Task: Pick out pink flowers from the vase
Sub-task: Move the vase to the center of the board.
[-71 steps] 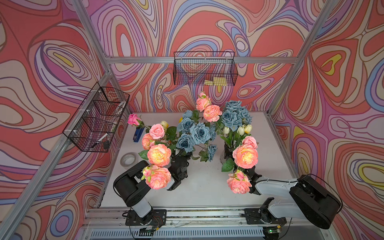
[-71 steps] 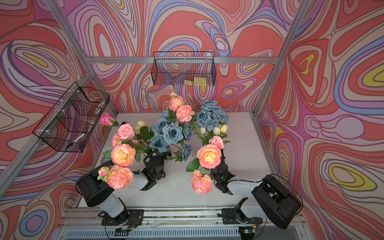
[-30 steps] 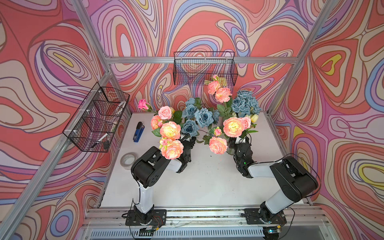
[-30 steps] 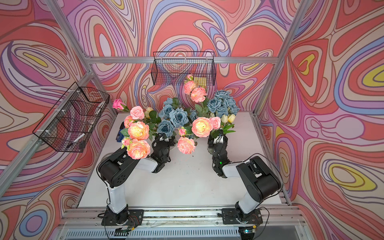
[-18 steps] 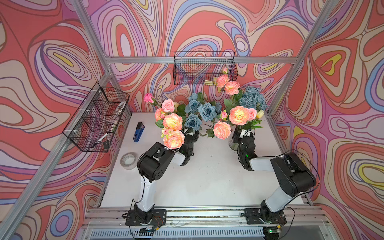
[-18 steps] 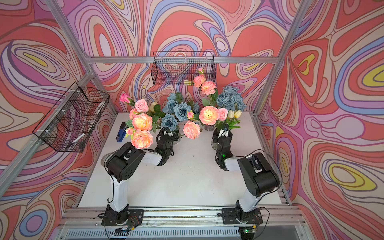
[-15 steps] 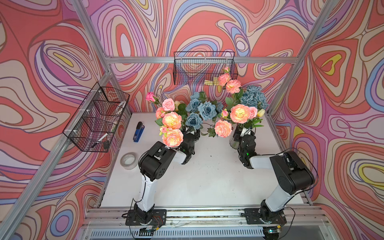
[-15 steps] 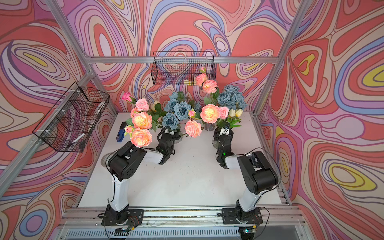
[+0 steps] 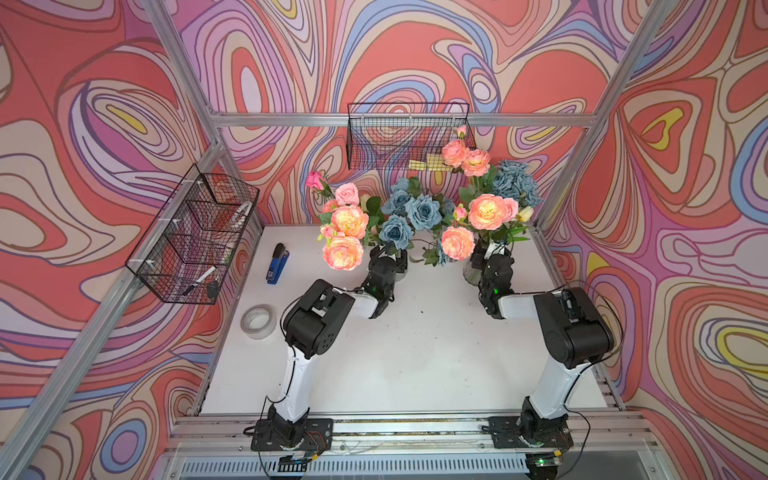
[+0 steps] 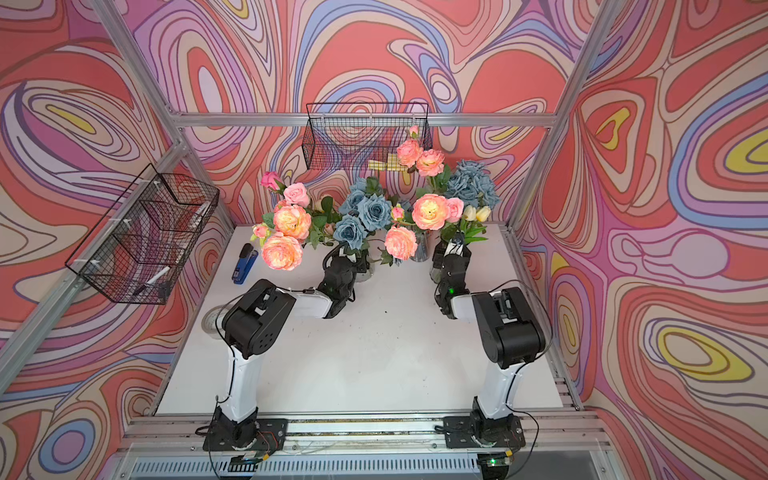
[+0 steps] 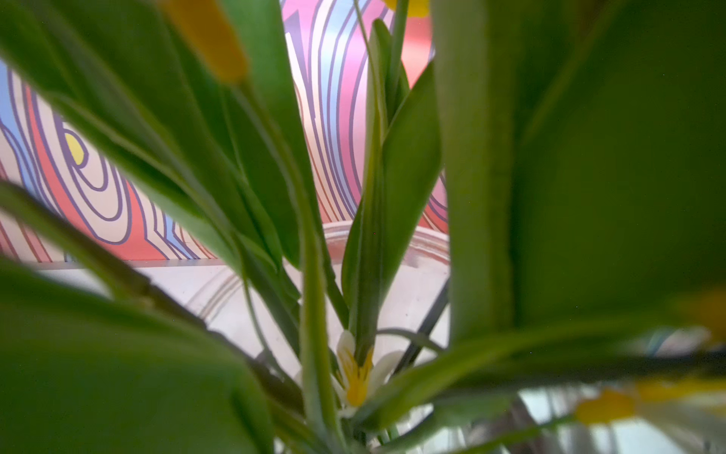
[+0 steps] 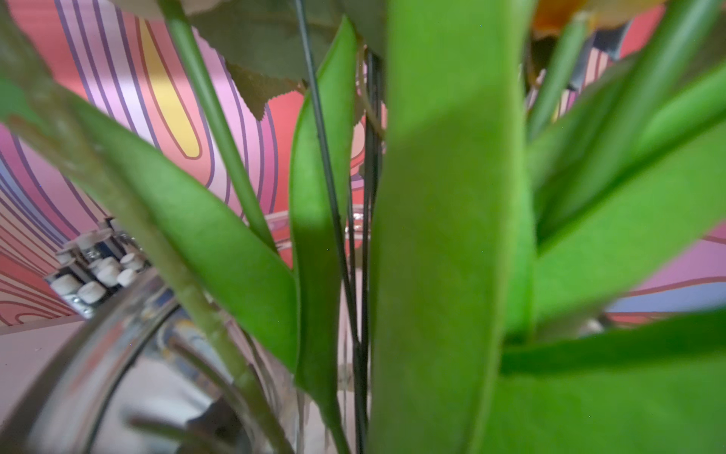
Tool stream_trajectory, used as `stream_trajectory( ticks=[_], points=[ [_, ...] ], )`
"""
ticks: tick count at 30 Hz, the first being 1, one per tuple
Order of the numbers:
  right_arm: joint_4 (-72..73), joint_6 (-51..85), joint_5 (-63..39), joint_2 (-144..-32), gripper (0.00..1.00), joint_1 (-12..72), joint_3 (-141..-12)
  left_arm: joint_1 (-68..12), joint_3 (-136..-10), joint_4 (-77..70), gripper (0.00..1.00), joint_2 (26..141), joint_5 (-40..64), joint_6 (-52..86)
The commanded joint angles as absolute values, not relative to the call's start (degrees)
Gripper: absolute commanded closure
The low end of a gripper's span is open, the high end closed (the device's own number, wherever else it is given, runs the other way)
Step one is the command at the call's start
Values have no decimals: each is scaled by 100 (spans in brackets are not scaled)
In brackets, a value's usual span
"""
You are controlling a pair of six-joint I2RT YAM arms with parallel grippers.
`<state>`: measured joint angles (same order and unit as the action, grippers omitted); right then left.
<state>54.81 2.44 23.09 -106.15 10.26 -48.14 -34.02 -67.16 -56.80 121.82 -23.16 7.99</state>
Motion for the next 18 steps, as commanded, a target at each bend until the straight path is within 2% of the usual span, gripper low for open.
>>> stream_trajectory(
  ticks=[1, 7, 18],
  points=[
    [5471, 334, 2121, -10763, 50, 977, -5176, -3384, -7053, -5526, 27, 12158, -2200, 905],
    [5335, 299, 2076, -10946, 46, 940, -5449, -3375, -7365, -4599, 26, 12005, -2281, 1097],
    [5219, 334, 2128, -10994, 42, 888, -5581, -3375, -7300, -6064, 22, 12593, -2238, 975]
  ],
)
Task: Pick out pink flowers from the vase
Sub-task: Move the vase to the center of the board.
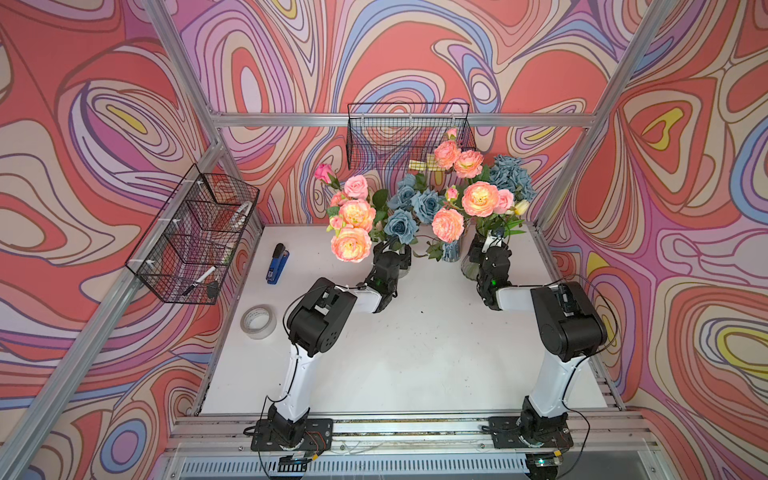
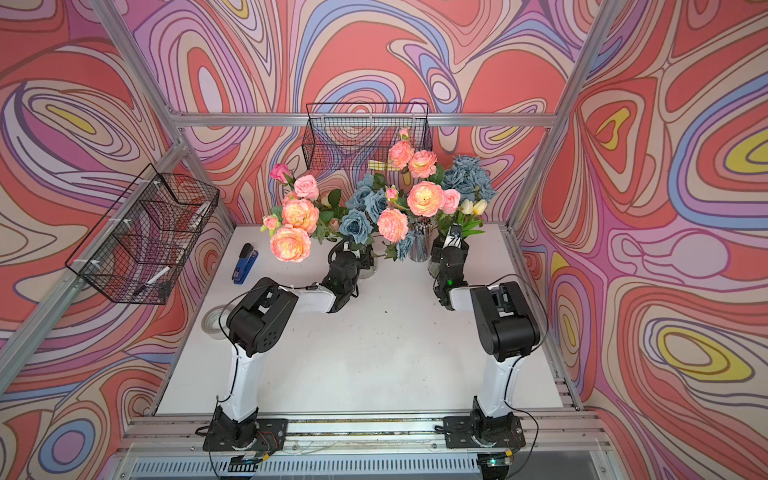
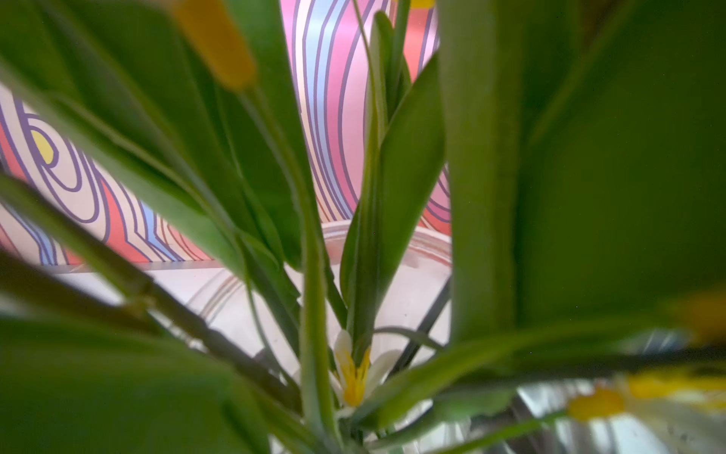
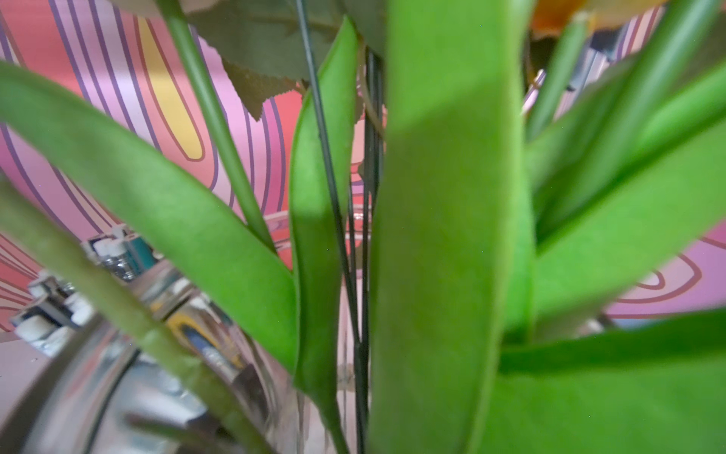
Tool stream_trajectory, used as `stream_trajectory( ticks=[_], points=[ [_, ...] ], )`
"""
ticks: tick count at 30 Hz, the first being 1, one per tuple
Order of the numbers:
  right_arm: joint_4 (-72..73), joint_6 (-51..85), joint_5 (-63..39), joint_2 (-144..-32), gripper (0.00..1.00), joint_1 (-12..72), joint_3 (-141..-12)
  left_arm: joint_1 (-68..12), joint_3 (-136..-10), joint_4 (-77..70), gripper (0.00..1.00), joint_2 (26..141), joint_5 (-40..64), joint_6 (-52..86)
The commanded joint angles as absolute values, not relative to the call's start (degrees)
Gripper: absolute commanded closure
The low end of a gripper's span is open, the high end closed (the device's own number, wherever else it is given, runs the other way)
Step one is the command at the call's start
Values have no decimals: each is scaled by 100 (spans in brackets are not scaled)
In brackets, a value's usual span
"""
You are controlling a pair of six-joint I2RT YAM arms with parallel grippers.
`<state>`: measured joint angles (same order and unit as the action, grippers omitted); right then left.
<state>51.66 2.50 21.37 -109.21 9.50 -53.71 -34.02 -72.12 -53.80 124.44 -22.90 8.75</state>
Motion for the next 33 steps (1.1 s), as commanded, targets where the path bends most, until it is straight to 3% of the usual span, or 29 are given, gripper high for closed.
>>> stream_trajectory(
  ticks=[1, 4, 8, 13, 24, 33],
  points=[
    [5195, 335, 2145, -10970, 39, 887, -5574, -3375, -7312, -6062, 21, 12606, -2282, 996],
    [5111, 343, 2184, -10857, 30, 884, -5515, -3375, -7186, -6091, 18, 12502, -2303, 1027],
    [4752, 472, 2218, -10536, 16, 888, -5385, -3375, -6914, -5957, 1, 12172, -2403, 985],
    [3988, 868, 1936, -9813, 4, 896, -5063, -3375, -6478, -5764, 1, 11728, -2613, 982],
    [2733, 887, 979, -8613, 2, 889, -4552, -3375, -5718, -5480, 1, 11130, -2620, 1213],
    [2217, 1131, 710, -8060, 2, 914, -4232, -3397, -6173, -5033, 0, 11250, -2333, 1158]
  ],
)
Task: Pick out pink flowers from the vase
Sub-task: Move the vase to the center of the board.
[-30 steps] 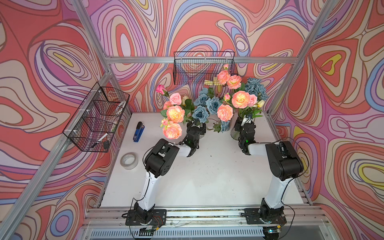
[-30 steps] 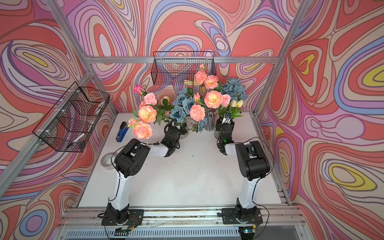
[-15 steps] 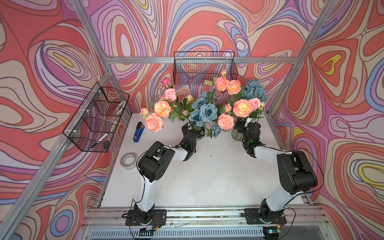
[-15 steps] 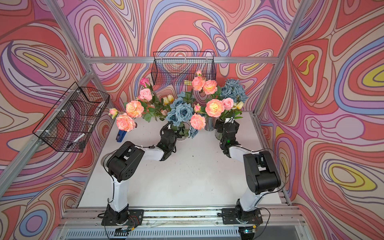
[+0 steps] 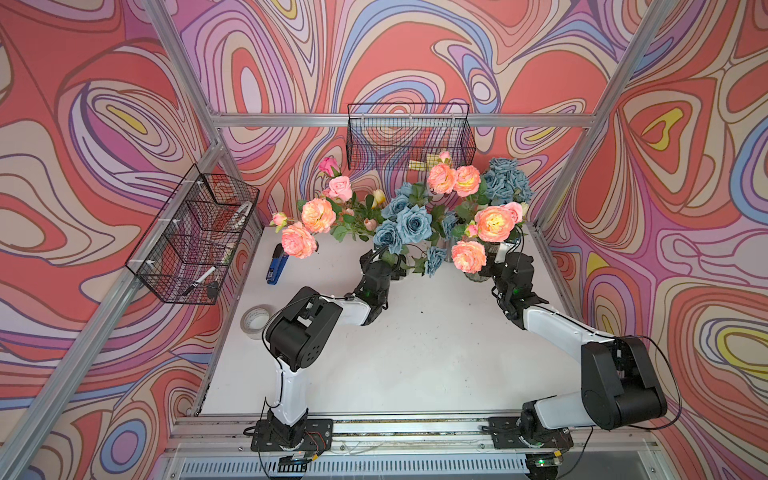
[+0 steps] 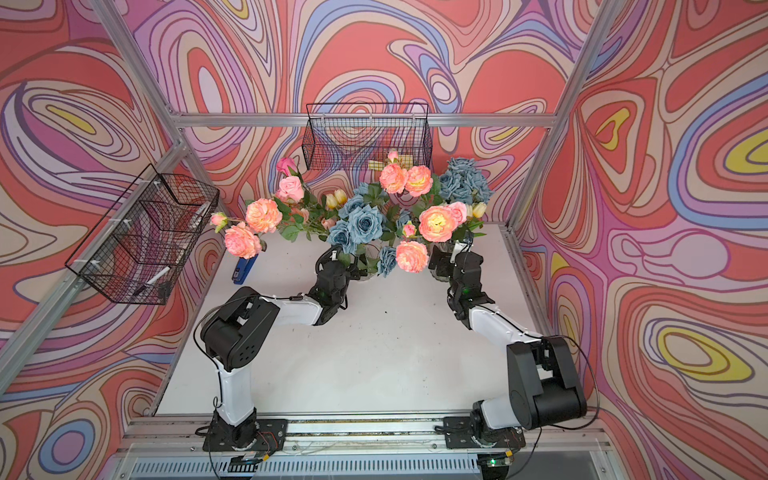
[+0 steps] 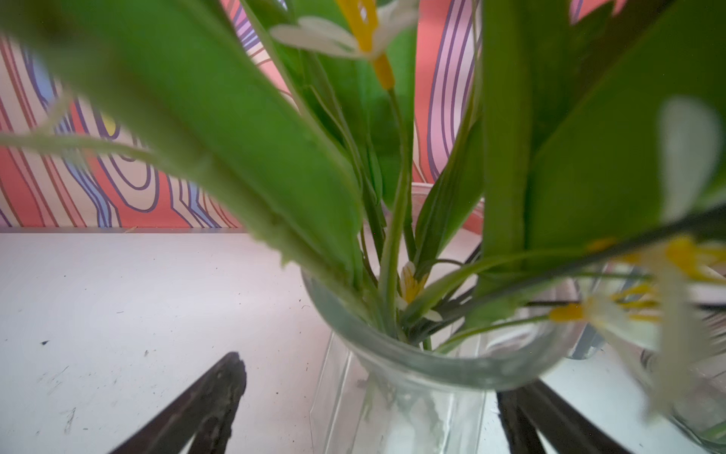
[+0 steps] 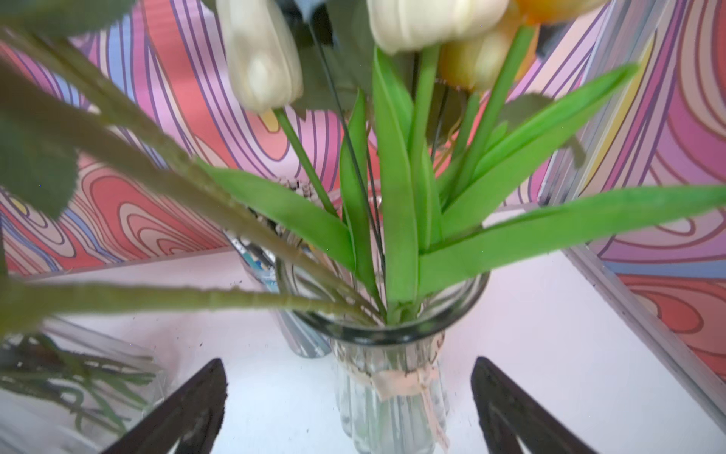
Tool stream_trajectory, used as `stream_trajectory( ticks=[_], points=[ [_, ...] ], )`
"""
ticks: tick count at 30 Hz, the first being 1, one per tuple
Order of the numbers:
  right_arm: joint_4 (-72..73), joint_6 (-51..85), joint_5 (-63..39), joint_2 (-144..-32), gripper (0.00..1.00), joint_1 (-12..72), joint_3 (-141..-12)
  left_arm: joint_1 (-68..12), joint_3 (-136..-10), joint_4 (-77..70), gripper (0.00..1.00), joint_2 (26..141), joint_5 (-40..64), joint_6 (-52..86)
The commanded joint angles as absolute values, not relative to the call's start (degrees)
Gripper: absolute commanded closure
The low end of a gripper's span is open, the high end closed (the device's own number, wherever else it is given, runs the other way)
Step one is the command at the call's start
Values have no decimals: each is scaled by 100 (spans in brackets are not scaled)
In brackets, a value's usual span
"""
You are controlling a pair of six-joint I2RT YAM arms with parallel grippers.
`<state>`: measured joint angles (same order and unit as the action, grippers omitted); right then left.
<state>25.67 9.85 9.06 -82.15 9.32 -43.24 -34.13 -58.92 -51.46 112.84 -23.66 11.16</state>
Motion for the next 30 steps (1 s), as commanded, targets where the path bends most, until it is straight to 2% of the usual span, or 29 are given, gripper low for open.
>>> stream_trajectory(
  ticks=[1, 12, 24, 30],
  points=[
    [2120, 1163, 705, -8010, 2, 926, -4213, -3406, -6197, -4988, 1, 11247, -2306, 1168],
    [1445, 1434, 576, -7395, 2, 997, -3634, -3470, -5413, -4712, 1, 10645, -2211, 1345],
    [1468, 1537, 344, -7339, 2, 1081, -3313, -3507, -4593, -4927, 1, 10163, -1646, 1336],
    [1486, 1655, -35, -7321, 2, 1155, -3257, -3514, -3720, -5812, 0, 10017, -1644, 1406]
  ],
)
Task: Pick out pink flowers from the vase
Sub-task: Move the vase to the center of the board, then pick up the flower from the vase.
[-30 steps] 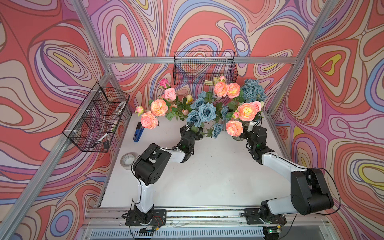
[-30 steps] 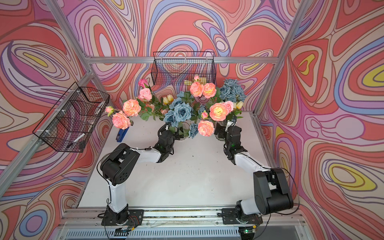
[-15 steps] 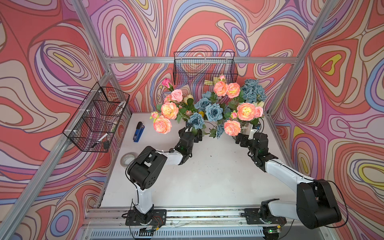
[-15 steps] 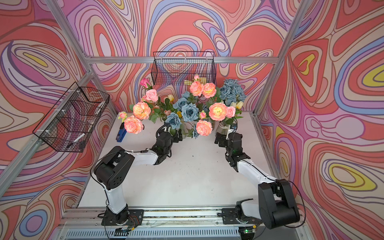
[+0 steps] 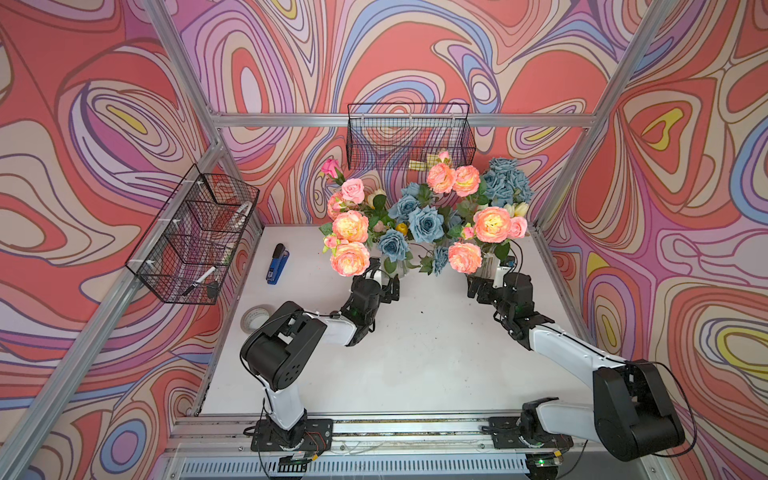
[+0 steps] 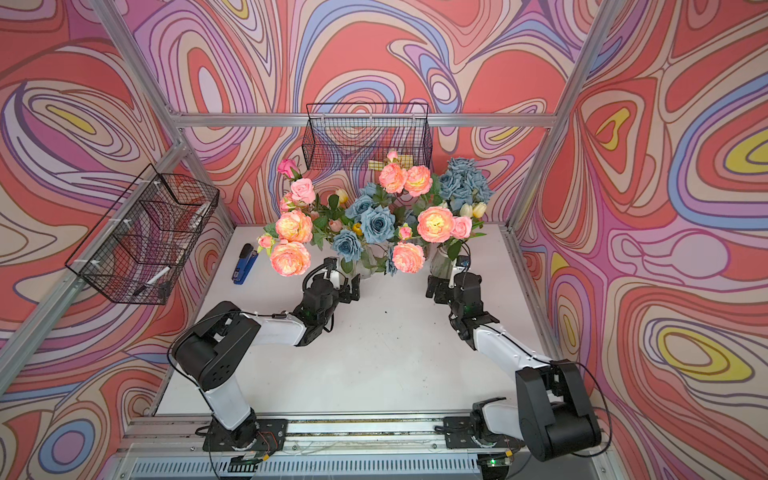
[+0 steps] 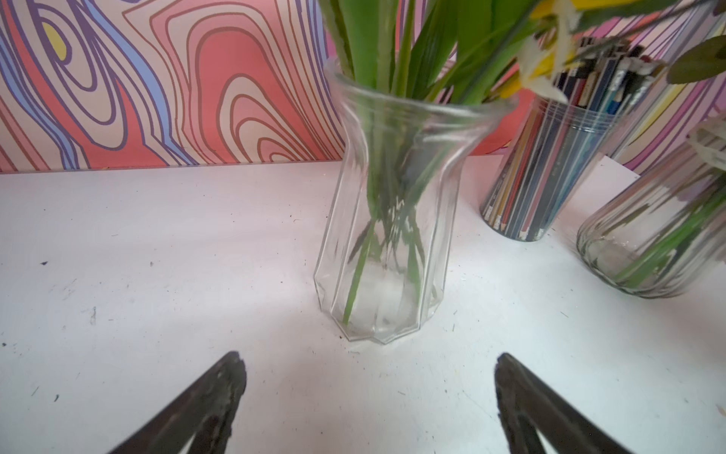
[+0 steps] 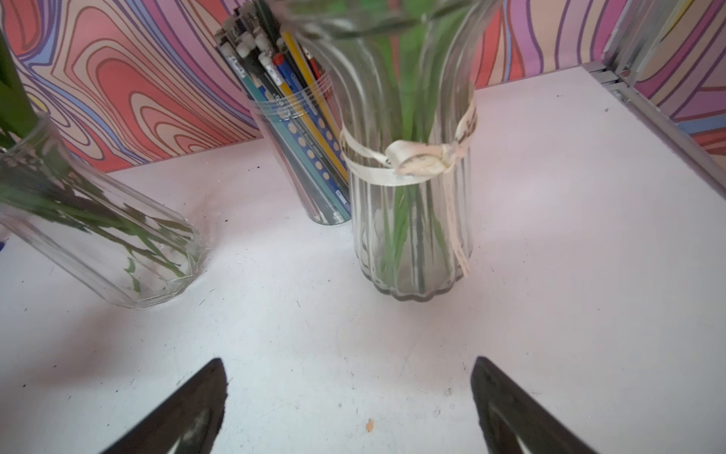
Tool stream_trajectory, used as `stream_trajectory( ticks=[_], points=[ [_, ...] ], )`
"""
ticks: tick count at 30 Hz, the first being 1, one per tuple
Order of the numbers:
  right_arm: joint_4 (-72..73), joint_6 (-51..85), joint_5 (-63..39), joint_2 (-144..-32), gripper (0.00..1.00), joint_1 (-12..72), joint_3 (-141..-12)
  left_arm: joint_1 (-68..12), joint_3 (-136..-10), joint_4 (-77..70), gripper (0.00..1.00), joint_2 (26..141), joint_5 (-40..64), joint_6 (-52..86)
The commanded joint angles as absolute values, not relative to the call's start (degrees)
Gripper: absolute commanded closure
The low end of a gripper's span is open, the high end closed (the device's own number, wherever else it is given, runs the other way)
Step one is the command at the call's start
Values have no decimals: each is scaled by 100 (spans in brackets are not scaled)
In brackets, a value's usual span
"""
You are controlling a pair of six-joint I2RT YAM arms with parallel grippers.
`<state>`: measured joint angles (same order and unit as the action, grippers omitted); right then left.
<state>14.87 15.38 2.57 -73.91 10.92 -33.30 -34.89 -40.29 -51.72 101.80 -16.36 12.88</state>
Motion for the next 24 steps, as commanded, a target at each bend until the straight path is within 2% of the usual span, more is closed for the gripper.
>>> stream_trajectory(
  ticks=[1, 5, 10, 16, 20, 24],
  points=[
    [1503, 1667, -95, -7321, 2, 1195, -3237, -3509, -3557, -5979, 0, 9970, -1735, 1415],
    [1692, 1868, -395, -7312, 2, 1243, -3152, -3507, -3154, -6489, 0, 9773, -1864, 1322],
    [2347, 2304, -932, -7234, 7, 1291, -2687, -3507, -3007, -7098, 0, 9505, -2101, 974],
    [2549, 2453, -904, -7134, 10, 1340, -2308, -3420, -3208, -7360, 3, 9200, -2192, 743],
    [2500, 2456, -882, -7171, 11, 1343, -2363, -3325, -3393, -7532, 9, 9115, -2210, 713],
    [2468, 2476, -880, -7263, 11, 1349, -2417, -3272, -3605, -7541, 23, 9123, -2158, 526]
  ],
)
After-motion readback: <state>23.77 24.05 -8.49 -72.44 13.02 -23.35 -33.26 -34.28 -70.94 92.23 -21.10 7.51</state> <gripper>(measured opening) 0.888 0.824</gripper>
